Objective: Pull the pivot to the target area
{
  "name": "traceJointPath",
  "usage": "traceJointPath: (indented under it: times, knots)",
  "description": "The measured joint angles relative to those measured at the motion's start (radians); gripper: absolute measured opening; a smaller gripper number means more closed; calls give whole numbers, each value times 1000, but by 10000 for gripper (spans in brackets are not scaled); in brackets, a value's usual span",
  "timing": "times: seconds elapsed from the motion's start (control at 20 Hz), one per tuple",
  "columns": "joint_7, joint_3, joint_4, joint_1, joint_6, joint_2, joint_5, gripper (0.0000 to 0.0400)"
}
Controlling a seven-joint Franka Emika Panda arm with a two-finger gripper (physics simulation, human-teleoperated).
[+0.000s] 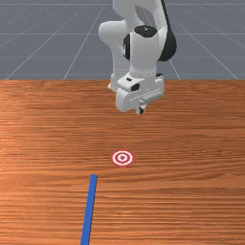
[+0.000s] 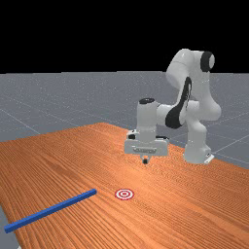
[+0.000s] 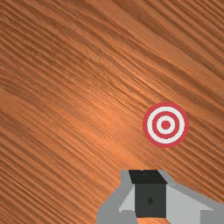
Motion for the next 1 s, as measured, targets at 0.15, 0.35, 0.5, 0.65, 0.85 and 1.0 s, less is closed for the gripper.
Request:
traceJointPath:
  times: [0.15,0.35,0.5,0.65,0.85,1.0]
  knots:
    - [95,-30,148,18,-52,98,23,0]
    - [219,-60,181,29,-64,120,39,0]
    - [265,-92,174,8,-62,118,55,0]
    - [81,-81,191,-45,-68,126,46,0]
    - [-452,9,222,-113,-70,144,-3,0]
    - [-235,-22,301,-83,-125,191,18,0]
